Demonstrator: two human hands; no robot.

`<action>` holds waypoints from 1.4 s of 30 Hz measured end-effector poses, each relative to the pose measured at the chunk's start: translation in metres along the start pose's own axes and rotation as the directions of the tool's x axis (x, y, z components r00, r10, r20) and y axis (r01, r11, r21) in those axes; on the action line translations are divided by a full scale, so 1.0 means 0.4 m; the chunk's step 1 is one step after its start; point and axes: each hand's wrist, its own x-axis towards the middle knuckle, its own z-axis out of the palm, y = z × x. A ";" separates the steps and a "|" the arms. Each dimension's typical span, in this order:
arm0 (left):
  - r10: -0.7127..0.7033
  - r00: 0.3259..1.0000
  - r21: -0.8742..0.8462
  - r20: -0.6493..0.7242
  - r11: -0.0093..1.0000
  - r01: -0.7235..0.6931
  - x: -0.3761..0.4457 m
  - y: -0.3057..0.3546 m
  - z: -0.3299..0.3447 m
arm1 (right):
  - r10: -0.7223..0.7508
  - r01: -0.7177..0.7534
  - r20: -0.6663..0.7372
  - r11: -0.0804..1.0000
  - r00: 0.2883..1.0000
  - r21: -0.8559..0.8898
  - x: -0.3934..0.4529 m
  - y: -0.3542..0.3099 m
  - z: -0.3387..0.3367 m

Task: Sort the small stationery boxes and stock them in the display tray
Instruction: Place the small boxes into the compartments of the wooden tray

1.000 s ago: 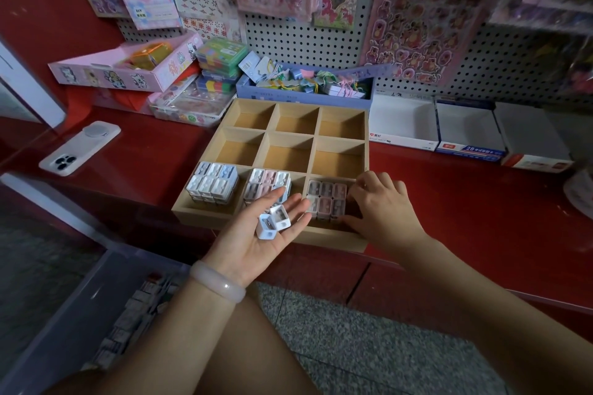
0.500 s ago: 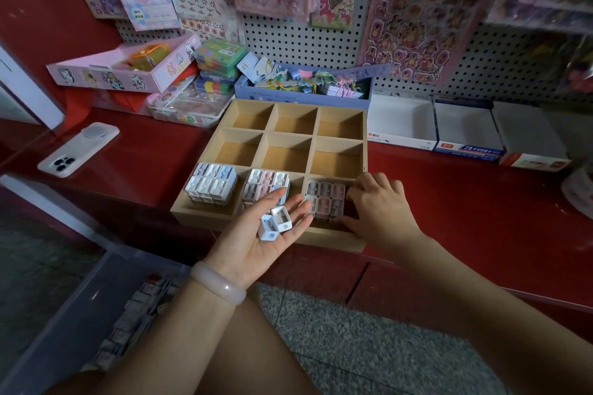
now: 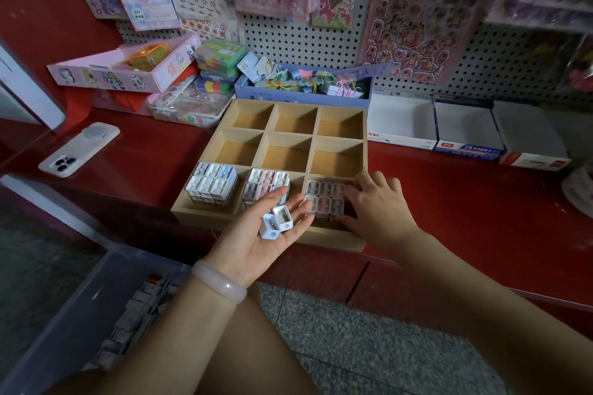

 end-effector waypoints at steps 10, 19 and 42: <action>0.022 0.999 0.007 0.022 1.000 -0.022 -0.015 0.005 0.013 | -0.028 0.083 -0.208 0.961 0.978 0.263 0.003 -0.001 -0.007; 0.015 1.000 -0.074 -0.027 0.997 -0.017 -0.039 0.014 0.019 | -0.461 0.504 -0.222 0.688 0.859 0.522 0.016 -0.079 -0.061; 0.140 0.983 0.529 -0.115 0.846 -0.059 -0.037 -0.003 0.023 | -0.206 0.331 -0.260 0.549 0.943 0.767 0.010 -0.047 -0.033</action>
